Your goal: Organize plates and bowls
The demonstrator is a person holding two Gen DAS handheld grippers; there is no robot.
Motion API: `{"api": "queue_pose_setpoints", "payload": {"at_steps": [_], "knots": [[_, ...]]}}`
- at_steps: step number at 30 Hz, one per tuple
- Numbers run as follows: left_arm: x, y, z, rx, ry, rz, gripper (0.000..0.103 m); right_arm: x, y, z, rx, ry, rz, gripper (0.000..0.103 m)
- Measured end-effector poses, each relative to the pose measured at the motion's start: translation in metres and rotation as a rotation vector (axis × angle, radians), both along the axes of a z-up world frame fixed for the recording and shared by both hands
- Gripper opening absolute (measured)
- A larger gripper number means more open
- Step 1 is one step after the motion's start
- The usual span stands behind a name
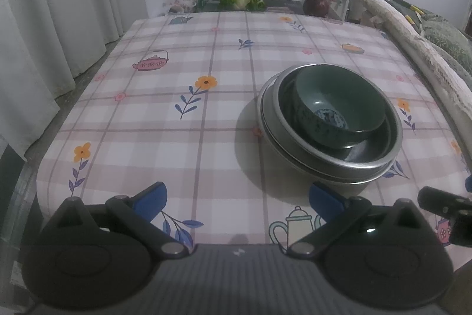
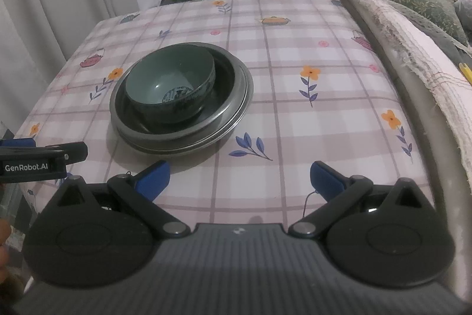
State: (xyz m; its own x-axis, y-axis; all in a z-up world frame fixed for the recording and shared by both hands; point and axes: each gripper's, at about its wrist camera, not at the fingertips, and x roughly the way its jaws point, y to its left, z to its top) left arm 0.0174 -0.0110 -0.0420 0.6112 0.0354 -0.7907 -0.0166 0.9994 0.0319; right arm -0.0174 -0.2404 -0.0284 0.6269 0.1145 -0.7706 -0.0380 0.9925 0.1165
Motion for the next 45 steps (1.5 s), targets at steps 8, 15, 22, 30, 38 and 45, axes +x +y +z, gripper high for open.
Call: {"api": "queue_pose_setpoints", "payload": {"at_steps": [8,15,22,30,38,45], "knots": [[-0.0001,-0.0001,0.0003,0.0,-0.001,0.0,0.103,0.0009,-0.0011,-0.0022,0.009,0.012,-0.007,0.102],[-0.0001,-0.0002,0.0004,0.001,-0.001,-0.001,0.103,0.0013,-0.0031,-0.0038,0.016,0.017,-0.012,0.102],[-0.0006,-0.0002,0.0017,0.005,0.0,-0.006,0.103,0.0021,-0.0043,-0.0053,0.019,0.022,-0.013,0.102],[-0.0007,-0.0008,0.002,0.006,0.0,-0.006,0.103,0.0027,-0.0042,-0.0059,0.023,0.026,-0.014,0.102],[-0.0009,-0.001,0.0021,0.006,-0.001,-0.006,0.103,0.0036,-0.0043,-0.0063,0.025,0.028,-0.015,0.102],[-0.001,-0.0013,0.0022,0.006,0.0,-0.006,0.103,0.0034,-0.0045,-0.0073,0.031,0.031,-0.015,0.102]]}}
